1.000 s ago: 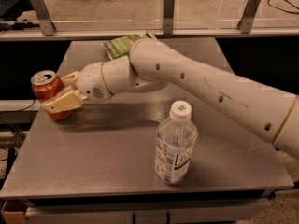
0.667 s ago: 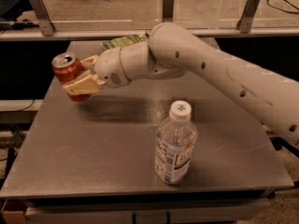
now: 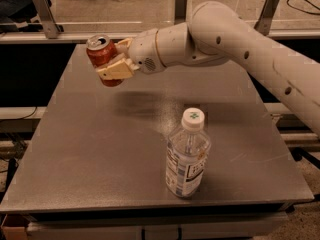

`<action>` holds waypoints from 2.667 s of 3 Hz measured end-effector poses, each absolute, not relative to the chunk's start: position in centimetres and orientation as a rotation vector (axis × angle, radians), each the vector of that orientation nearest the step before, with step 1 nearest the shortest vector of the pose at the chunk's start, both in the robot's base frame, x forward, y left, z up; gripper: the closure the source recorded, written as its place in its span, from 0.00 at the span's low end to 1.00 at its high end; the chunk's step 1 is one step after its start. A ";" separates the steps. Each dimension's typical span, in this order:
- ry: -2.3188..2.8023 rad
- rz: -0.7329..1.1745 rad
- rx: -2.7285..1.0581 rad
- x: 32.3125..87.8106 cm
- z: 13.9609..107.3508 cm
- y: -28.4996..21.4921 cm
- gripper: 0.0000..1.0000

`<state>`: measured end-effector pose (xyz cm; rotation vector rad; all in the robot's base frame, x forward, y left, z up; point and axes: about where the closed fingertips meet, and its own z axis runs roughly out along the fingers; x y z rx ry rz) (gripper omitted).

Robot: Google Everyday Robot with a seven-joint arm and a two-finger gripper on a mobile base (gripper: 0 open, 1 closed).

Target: Move coke can near green jalapeno chip bag

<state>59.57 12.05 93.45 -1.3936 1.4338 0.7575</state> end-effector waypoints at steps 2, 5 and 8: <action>1.618 0.517 -1.260 63.0 94.5 1.3 1.00; 1.689 0.401 -0.964 71.3 92.2 -12.8 1.00; 1.657 0.556 -0.914 76.3 89.3 -11.1 0.82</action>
Offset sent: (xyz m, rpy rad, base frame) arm 0.0619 -0.2122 0.0178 -0.1656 -0.0241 -0.4728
